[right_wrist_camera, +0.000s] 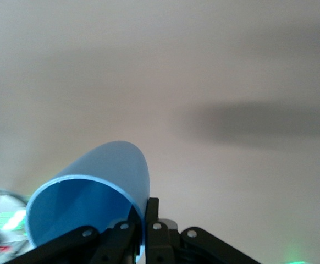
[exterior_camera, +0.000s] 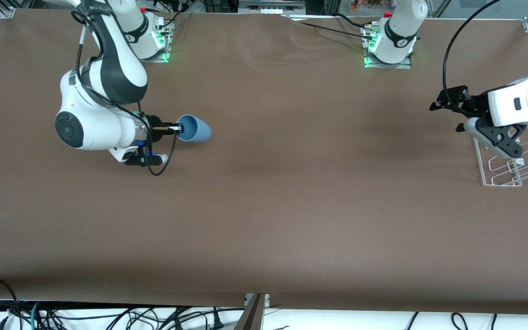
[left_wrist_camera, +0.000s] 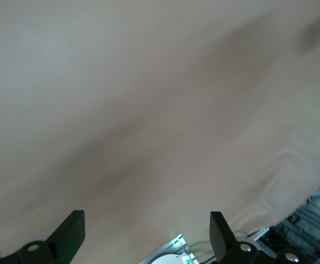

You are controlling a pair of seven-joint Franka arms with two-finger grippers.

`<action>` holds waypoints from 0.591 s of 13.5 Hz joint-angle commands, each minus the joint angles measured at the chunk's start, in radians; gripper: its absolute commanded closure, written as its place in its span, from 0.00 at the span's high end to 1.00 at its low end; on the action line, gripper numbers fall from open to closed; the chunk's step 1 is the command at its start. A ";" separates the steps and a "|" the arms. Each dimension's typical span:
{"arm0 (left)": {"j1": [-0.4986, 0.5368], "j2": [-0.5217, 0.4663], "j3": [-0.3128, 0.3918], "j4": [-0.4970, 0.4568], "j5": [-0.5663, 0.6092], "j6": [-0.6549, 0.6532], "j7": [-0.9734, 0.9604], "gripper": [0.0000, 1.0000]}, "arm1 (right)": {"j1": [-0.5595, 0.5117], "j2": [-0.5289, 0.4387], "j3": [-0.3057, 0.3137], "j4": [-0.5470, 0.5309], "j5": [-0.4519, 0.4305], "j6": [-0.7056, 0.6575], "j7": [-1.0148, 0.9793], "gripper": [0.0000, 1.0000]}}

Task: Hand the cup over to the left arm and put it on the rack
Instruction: 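Lift the cup with the right gripper while the left gripper approaches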

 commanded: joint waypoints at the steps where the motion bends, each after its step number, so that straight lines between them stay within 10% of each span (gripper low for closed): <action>1: 0.007 0.006 -0.035 -0.031 -0.066 0.037 0.166 1.00 | 0.088 0.079 -0.004 0.107 0.226 0.019 0.195 0.00; 5: 0.007 0.008 -0.116 -0.105 -0.109 0.162 0.384 1.00 | 0.227 0.129 -0.002 0.133 0.556 0.246 0.411 0.00; 8: 0.007 0.015 -0.169 -0.119 -0.121 0.208 0.475 1.00 | 0.358 0.185 -0.002 0.225 0.636 0.406 0.616 0.00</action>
